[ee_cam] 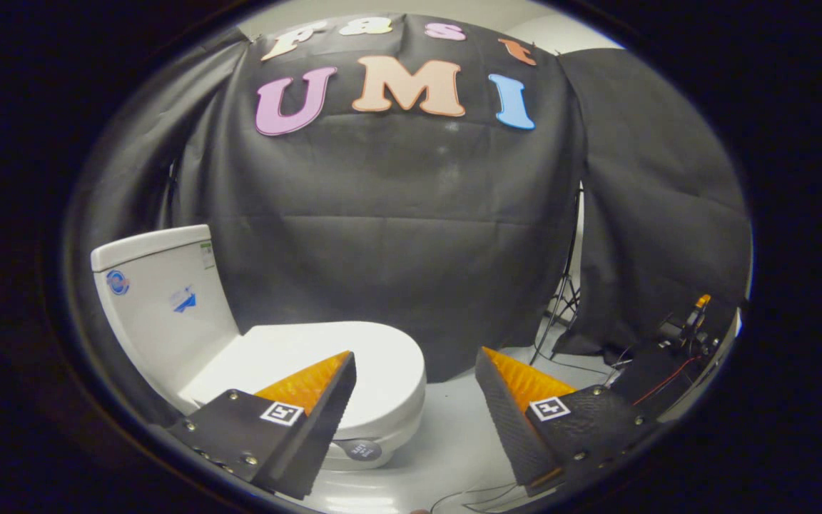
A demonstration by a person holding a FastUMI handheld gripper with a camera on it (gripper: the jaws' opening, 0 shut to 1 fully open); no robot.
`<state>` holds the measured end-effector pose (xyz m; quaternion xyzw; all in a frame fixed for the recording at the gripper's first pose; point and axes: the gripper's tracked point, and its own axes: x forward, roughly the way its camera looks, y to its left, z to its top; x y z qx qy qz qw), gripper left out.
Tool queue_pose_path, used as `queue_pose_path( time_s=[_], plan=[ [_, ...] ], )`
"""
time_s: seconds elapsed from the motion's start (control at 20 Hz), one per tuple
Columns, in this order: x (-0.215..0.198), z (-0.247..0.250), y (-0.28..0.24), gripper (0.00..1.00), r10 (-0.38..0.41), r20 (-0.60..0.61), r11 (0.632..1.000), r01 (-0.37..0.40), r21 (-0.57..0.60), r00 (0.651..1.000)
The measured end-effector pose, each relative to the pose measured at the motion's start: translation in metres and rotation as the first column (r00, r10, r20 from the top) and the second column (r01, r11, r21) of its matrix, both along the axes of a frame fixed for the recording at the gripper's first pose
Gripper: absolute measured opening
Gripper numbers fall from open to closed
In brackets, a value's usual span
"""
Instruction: Open the toilet lid.
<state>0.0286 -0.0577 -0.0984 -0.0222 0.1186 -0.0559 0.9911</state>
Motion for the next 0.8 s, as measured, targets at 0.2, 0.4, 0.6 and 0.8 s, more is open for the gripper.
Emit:
queue_pose_path(
  time_s=[0.2, 0.4, 0.6, 0.8],
  plan=[
    [0.004, -0.051, -0.009, 0.99, -0.037, -0.139, 0.997, 0.045, 0.056, 0.990],
    [-0.003, -0.100, -0.003, 0.99, -0.034, -0.289, 0.986, 0.080, 0.147, 0.957],
    [-0.007, -0.139, 0.016, 1.00, 0.020, -0.387, 0.939, 0.115, 0.323, 0.922],
    [-0.009, -0.163, 0.022, 0.96, 0.033, -0.442, 0.879, 0.184, 0.440, 0.897]
  ],
)
